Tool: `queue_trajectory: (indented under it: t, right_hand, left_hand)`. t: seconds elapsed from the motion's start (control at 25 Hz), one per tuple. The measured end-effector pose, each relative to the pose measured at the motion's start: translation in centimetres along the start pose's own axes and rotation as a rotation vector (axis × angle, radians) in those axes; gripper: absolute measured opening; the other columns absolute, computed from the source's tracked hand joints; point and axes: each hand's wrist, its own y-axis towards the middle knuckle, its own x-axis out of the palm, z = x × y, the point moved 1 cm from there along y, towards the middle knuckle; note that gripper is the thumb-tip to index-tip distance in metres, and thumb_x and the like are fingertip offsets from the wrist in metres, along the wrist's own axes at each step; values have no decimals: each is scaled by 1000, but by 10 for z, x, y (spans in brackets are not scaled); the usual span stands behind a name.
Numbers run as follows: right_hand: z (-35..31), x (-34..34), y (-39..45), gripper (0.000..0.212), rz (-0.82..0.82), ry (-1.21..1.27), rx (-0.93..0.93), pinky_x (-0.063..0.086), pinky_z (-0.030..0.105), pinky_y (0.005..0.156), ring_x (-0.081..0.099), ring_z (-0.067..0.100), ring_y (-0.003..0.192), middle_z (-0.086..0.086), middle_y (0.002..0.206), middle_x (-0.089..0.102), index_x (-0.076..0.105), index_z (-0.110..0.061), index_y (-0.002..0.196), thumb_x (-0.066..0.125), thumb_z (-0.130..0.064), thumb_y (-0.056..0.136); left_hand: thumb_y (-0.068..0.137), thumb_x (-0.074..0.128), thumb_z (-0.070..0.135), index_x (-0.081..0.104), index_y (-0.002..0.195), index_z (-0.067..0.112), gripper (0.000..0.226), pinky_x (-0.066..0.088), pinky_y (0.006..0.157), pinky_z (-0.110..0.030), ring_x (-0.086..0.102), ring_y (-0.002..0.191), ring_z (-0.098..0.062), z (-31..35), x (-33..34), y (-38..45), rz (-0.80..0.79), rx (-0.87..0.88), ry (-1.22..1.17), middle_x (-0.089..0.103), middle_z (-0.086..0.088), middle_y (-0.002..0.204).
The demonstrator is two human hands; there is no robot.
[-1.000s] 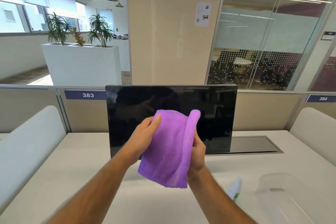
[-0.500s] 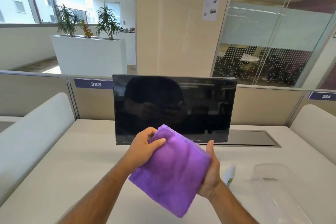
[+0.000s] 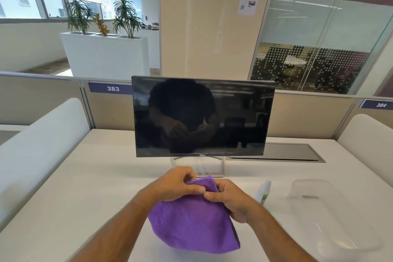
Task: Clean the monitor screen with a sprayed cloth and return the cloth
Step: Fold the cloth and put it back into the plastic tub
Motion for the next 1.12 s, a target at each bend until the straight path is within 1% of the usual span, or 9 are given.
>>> queue_trajectory:
  t: [0.16,0.36,0.44,0.56,0.72,0.88,0.92,1.0,1.12]
  right_hand:
    - [8,3,-6,27,-5,196,53,57,42,93,68,33,104,24,121,69,72,-5,118,65,-5,92]
    - [31,-2,-7,23,101,418,112,60,43,85,71,34,98,25,115,71,75,0,110,59,0,94]
    - [45,-9,-6,22,146,474,156,60,44,85,71,35,97,26,116,71,74,2,110,59,1,94]
    - [65,-17,-5,21,230,408,192,60,41,80,72,34,98,22,114,73,74,-2,111,60,-2,96]
    - [76,-29,-1,19,386,83,155,60,35,72,74,28,97,12,108,77,74,-14,109,61,-8,97]
    - [71,-39,3,7,489,-382,94,61,28,75,70,18,91,4,98,73,70,-19,97,70,-14,92]
    - [69,-40,4,6,520,-503,74,59,24,74,68,15,89,1,95,71,70,-21,94,73,-17,90]
    - [66,-39,5,7,581,-669,48,54,19,73,65,12,84,-4,89,70,69,-25,90,76,-21,88]
    - [71,-37,5,7,627,-739,81,52,18,71,64,12,81,-5,89,71,73,-24,90,77,-26,86]
  left_hand:
    - [62,82,70,75,98,31,53,62,79,-28,74,90,-20,-7,-11,-12,-282,-140,-29,75,7,97]
    - [66,92,41,77,108,21,49,61,89,-37,73,100,-23,-17,-18,-21,-468,-289,-11,76,-1,109]
    - [69,92,30,76,111,16,47,62,85,-39,73,101,-26,-25,-16,-22,-476,-335,-60,76,-5,109]
    - [76,87,22,73,110,15,38,63,71,-32,71,96,-24,-37,-4,-21,-358,-357,-89,72,-7,107]
    - [83,77,16,68,99,16,18,63,63,-30,67,90,-20,-53,21,-9,-85,-312,-55,67,-5,100]
    - [82,80,26,68,95,22,18,58,74,-25,64,87,-14,-63,37,0,95,-284,86,67,1,98]
    - [81,82,27,69,94,23,19,56,73,-23,63,86,-13,-65,40,1,128,-291,80,67,3,98]
    - [78,85,23,69,90,19,21,56,65,-20,64,85,-16,-69,44,2,164,-319,-51,66,2,98]
    - [71,88,12,68,93,9,29,61,59,-25,68,86,-23,-75,54,-7,187,-334,-309,67,-8,98]
